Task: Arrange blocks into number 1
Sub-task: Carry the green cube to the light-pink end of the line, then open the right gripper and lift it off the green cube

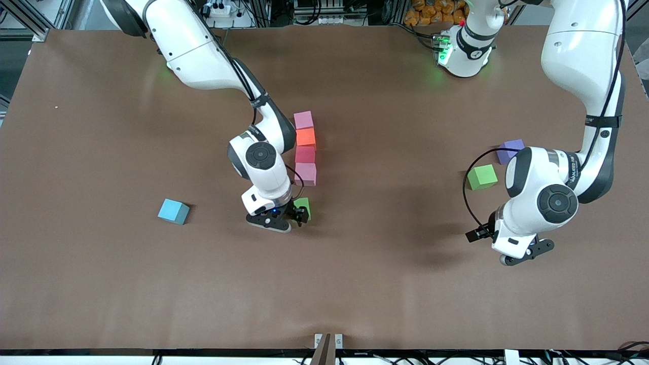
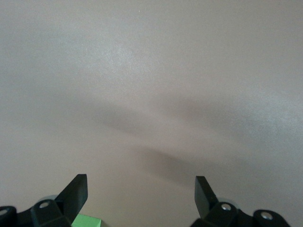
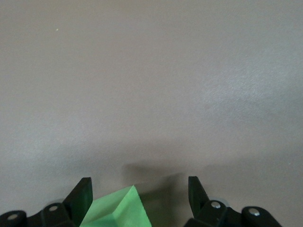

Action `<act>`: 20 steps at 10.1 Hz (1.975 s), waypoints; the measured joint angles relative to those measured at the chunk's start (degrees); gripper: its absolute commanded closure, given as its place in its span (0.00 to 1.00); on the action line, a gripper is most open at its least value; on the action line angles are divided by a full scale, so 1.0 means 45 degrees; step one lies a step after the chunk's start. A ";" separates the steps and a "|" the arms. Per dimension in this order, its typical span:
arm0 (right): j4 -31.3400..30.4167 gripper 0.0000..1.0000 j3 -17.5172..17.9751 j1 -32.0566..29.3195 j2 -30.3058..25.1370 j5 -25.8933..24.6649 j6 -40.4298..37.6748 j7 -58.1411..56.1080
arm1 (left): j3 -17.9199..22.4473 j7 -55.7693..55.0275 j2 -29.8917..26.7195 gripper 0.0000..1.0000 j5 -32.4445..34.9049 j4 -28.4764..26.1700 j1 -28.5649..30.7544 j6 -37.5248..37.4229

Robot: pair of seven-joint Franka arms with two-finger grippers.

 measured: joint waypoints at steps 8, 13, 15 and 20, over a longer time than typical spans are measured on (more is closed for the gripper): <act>-0.0477 0.10 0.0074 0.0099 0.0001 0.0000 0.0000 -0.0067 | 0.0005 0.0000 0.0011 0.00 0.0000 0.0000 0.0004 0.0000; -0.0850 0.10 0.0469 0.0103 -0.0183 0.0005 0.0000 -0.0065 | 0.0006 0.0000 0.0013 0.00 0.0000 0.0000 0.0005 0.0000; -0.1261 0.10 0.0623 0.0081 -0.0506 0.0009 0.0000 -0.0064 | 0.0006 -0.0040 0.0012 0.00 0.0000 0.0000 0.0005 0.0000; -0.1873 0.08 0.0669 -0.0147 -0.1050 0.0012 -0.0001 -0.0066 | 0.0005 -0.0180 0.0013 0.00 0.0000 0.0000 0.0002 0.0000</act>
